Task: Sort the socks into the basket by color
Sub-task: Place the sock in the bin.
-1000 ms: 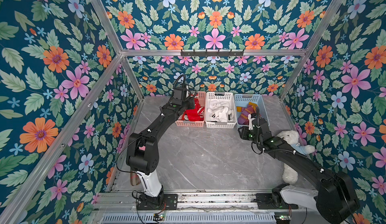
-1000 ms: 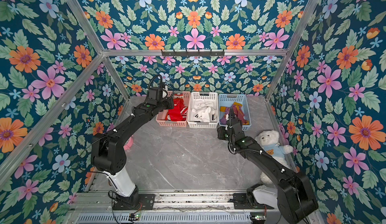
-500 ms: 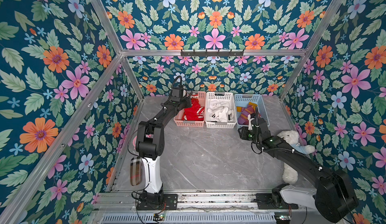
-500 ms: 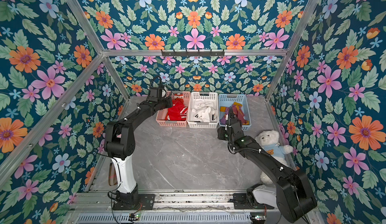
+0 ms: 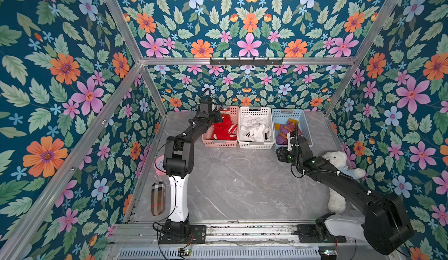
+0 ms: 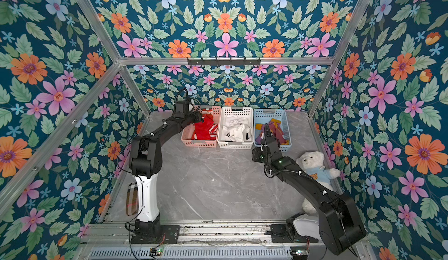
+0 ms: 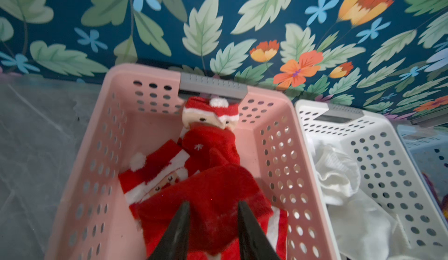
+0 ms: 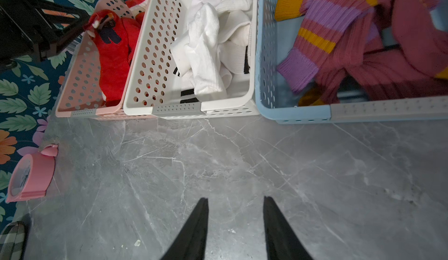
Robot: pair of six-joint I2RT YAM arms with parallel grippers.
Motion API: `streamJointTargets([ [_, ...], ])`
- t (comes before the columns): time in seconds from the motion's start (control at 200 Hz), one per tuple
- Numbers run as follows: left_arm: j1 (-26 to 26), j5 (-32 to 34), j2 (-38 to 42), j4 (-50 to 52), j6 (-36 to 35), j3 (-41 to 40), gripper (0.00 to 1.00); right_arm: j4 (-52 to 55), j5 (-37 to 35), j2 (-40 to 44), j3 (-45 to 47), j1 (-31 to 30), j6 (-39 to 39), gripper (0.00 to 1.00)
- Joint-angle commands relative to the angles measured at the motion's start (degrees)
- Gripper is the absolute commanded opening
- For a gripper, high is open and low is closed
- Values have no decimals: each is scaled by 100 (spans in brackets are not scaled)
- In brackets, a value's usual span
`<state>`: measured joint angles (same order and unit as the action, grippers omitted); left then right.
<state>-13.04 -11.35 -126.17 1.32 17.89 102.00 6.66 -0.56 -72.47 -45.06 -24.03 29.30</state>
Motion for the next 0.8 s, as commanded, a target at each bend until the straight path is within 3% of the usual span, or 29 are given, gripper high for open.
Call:
streamJointTargets([
  [0.0, 19, 80, 45, -327, -128, 138, 40, 38, -15, -14, -46, 4, 6, 40],
  [0.285, 15, 414, 665, -539, -221, -209, 45, 30, -23, 25, -21, 4, 14, 40],
  [0.625, -95, 643, 2375, -1415, -133, -2098, 54, 256, -42, 117, -474, 35, -395, 42],
  [0.795, -138, 533, 3030, -1007, -280, -2321, 56, 18, -101, 387, -569, 67, -553, 52],
])
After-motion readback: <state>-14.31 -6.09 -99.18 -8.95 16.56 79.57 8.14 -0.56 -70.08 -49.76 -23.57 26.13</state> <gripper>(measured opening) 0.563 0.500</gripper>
